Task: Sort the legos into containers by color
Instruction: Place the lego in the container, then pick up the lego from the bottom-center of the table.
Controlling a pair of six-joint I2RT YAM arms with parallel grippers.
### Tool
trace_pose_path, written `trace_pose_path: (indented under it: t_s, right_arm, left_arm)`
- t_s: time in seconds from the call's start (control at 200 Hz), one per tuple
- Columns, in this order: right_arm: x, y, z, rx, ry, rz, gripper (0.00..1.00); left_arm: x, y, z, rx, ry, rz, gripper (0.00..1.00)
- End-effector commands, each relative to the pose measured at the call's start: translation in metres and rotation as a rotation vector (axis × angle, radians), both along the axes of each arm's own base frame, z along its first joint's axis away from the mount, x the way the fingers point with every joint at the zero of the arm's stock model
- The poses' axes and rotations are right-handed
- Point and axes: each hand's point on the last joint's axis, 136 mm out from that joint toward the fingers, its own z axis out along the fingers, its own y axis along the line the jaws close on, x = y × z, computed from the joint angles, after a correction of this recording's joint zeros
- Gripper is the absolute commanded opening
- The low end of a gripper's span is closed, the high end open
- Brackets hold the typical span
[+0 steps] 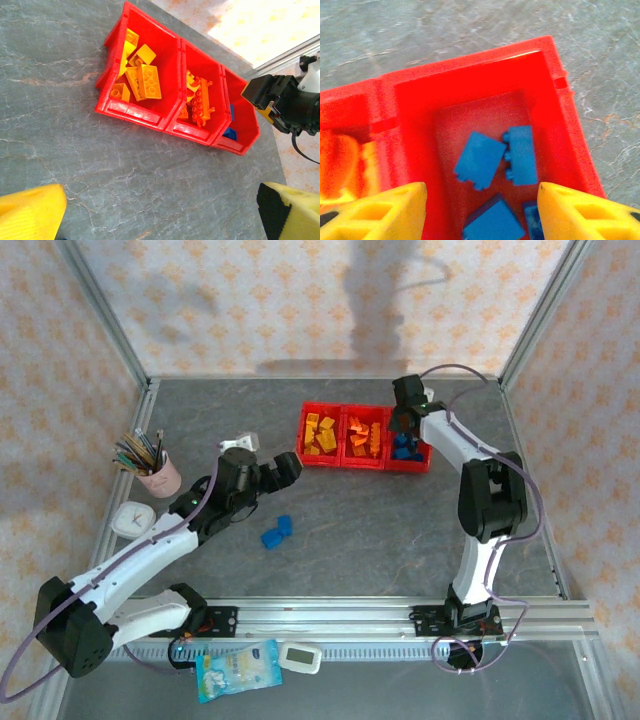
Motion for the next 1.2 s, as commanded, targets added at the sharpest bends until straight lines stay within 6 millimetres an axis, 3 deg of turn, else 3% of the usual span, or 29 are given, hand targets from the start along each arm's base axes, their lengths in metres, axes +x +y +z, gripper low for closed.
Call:
trace_pose_path:
  t_s: [0.0, 0.135, 0.36, 0.505, 0.646, 0.801, 0.966, 1.196]
  right_arm:
    - [-0.025, 0.045, 0.036, 0.036, -0.051, 0.131, 0.61]
    - [-0.079, 0.115, 0.032, 0.067, -0.039, 0.313, 0.65]
    - [-0.166, 0.216, -0.003, 0.146, 0.078, 0.547, 0.71]
    - [-0.198, 0.262, -0.022, 0.2, 0.13, 0.533, 0.75]
    - [-0.211, 0.3, -0.042, 0.205, 0.163, 0.537, 0.78]
    - [-0.214, 0.324, -0.062, 0.191, 0.188, 0.535, 0.75]
    - [-0.212, 0.316, -0.086, 0.125, 0.224, 0.485, 0.66]
    - [-0.22, 0.315, -0.104, 0.115, 0.27, 0.499, 0.54]
  left_arm:
    - [-0.002, 0.019, 0.017, 0.018, -0.043, 0.059, 0.99]
    - [-0.02, 0.045, 0.01, 0.047, -0.007, 0.136, 0.99]
    - [-0.058, 0.085, -0.001, 0.06, 0.053, 0.253, 0.99]
    - [-0.077, 0.104, -0.003, 0.049, 0.066, 0.313, 0.99]
    - [-0.087, 0.113, -0.003, 0.043, 0.072, 0.344, 0.99]
    - [-0.091, 0.121, -0.002, 0.065, 0.075, 0.368, 0.99]
    - [-0.09, 0.119, -0.001, 0.058, 0.071, 0.358, 0.99]
    - [-0.086, 0.114, -0.004, 0.055, 0.075, 0.346, 0.99]
